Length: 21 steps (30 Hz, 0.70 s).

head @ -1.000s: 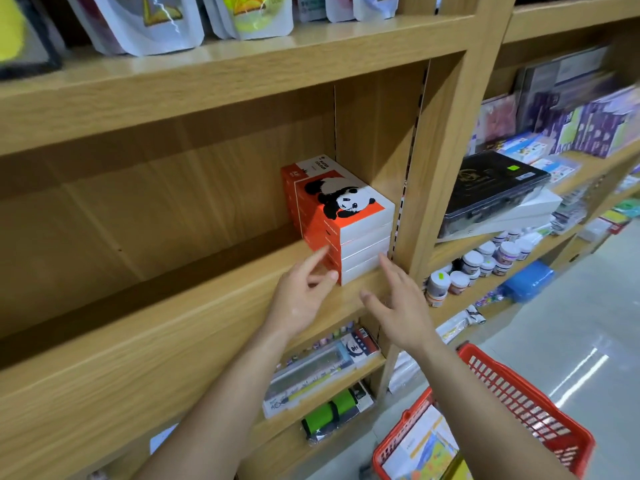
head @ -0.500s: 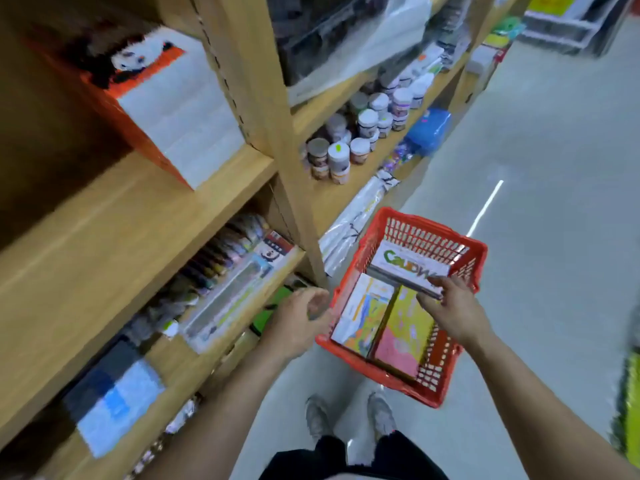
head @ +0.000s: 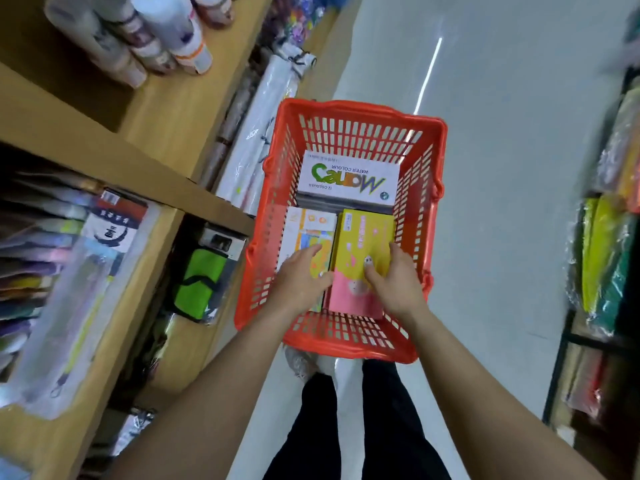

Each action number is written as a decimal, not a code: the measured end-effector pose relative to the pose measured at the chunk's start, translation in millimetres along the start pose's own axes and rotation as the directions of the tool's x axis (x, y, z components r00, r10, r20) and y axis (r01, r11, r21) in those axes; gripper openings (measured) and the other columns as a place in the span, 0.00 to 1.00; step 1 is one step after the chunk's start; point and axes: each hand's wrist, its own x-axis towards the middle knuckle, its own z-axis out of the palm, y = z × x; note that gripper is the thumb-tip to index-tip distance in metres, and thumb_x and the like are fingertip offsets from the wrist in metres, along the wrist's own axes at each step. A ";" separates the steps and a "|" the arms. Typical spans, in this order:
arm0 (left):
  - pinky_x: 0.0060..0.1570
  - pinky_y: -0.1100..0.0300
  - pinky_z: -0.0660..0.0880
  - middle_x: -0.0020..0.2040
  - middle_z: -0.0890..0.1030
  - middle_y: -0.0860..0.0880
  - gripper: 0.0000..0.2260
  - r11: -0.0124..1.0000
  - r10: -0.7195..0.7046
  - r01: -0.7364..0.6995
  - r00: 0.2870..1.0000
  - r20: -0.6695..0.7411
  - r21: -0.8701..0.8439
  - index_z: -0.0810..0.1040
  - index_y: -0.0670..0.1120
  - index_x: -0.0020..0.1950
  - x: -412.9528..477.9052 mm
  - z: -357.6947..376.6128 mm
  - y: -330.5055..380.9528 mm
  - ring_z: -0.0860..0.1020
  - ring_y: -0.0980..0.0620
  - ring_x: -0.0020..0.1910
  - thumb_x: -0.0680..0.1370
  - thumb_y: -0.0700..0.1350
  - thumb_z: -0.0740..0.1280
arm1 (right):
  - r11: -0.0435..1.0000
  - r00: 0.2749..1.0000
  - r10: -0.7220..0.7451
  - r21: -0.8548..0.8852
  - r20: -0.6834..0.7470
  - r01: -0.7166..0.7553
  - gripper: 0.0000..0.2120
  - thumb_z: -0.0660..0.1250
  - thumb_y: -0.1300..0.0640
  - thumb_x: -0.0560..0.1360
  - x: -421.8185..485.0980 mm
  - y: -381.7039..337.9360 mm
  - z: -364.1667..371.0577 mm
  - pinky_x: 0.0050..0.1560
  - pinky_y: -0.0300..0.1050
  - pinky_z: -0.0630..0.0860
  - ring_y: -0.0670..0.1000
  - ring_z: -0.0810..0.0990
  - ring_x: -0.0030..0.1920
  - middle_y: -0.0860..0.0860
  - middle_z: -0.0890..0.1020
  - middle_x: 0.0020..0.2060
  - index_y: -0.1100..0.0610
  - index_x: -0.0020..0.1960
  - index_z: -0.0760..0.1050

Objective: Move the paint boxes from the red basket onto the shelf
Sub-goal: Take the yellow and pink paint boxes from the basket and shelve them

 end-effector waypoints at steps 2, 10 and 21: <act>0.70 0.47 0.68 0.74 0.72 0.45 0.29 0.999 0.012 -0.011 0.999 -0.033 0.036 0.68 0.48 0.77 15.9 3.2 -11.5 0.70 0.43 0.72 0.77 0.53 0.70 | 0.990 0.993 0.116 0.080 -0.017 -0.114 0.28 0.70 0.59 0.78 14.1 6.9 18.7 0.70 0.53 0.70 0.65 0.72 0.71 0.66 0.74 0.69 0.67 0.74 0.65; 0.64 0.60 0.62 0.74 0.72 0.47 0.29 0.998 0.018 -0.017 1.000 -0.012 0.060 0.67 0.49 0.77 29.1 13.6 -47.4 0.70 0.47 0.72 0.77 0.54 0.69 | 0.947 0.948 0.314 0.084 -0.055 -0.309 0.50 0.74 0.46 0.74 38.6 22.2 67.9 0.71 0.55 0.69 0.69 0.70 0.72 0.68 0.65 0.75 0.65 0.82 0.50; 0.71 0.50 0.62 0.75 0.67 0.48 0.33 0.981 0.054 -0.061 0.998 0.044 0.182 0.63 0.52 0.80 39.8 27.9 -61.6 0.66 0.45 0.72 0.76 0.52 0.71 | 0.954 0.968 0.251 0.174 -0.026 -0.243 0.57 0.77 0.47 0.71 47.0 36.6 80.5 0.81 0.58 0.59 0.62 0.58 0.81 0.62 0.58 0.82 0.60 0.84 0.42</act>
